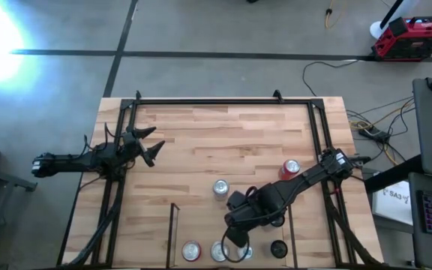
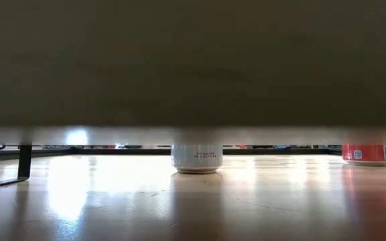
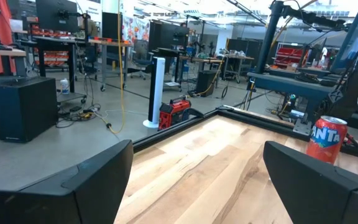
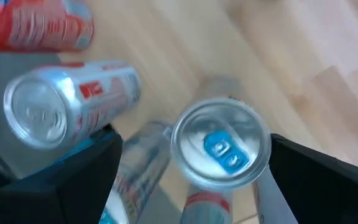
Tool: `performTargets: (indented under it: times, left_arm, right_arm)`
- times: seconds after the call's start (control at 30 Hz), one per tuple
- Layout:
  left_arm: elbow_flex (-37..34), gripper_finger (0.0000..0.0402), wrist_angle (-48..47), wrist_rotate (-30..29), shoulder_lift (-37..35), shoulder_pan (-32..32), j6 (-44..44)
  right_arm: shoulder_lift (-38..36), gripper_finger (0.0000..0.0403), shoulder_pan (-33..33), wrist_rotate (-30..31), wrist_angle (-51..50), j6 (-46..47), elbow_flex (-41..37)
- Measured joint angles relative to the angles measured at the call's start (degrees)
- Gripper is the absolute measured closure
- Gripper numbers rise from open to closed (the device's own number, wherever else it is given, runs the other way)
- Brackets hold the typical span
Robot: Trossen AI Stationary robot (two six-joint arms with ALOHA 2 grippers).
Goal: Place canned beverage on shelf
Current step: Put the silver soda can on the shelf aligned with the other silver soda can
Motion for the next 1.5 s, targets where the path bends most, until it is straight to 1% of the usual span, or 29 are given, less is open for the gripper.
performTargets:
  times: [0.13,0.33,0.53,0.7,0.8,0.97,1.13,1.23,1.5]
  left_arm:
    - [0.0,0.0056,0.0,0.0,0.0,0.0,0.0]
    - [0.0,0.0056,0.0,0.0,0.0,0.0,0.0]
    - [0.0,0.0056,0.0,0.0,0.0,0.0,0.0]
    - [0.0,0.0056,0.0,0.0,0.0,0.0,0.0]
    - [0.0,0.0056,0.0,0.0,0.0,0.0,0.0]
    - [0.0,0.0056,0.0,0.0,0.0,0.0,0.0]
    - [0.0,0.0056,0.0,0.0,0.0,0.0,0.0]
    - [0.0,0.0056,0.0,0.0,0.0,0.0,0.0]
    - [0.0,0.0056,0.0,0.0,0.0,0.0,0.0]
  right_arm:
    - [0.0,0.0021,-0.4,6.0,-0.9,3.1,0.2]
    - [0.0,0.0021,-3.1,9.5,-0.9,7.1,0.2]
    - [0.0,0.0021,-5.9,10.0,1.6,5.0,-0.1]
    - [0.0,0.0021,-7.5,15.9,1.6,4.6,-0.6]
    - [0.0,0.0021,-9.4,17.5,2.9,4.5,-0.8]
    - [2.2,0.0021,-12.8,17.4,7.6,4.5,-1.4]
    - [5.6,0.0021,-15.5,14.0,7.1,6.1,-1.0]
    - [6.8,0.0021,-16.6,13.3,6.6,7.7,-0.9]
    - [10.3,0.0021,-18.3,4.0,5.2,9.1,-0.9]
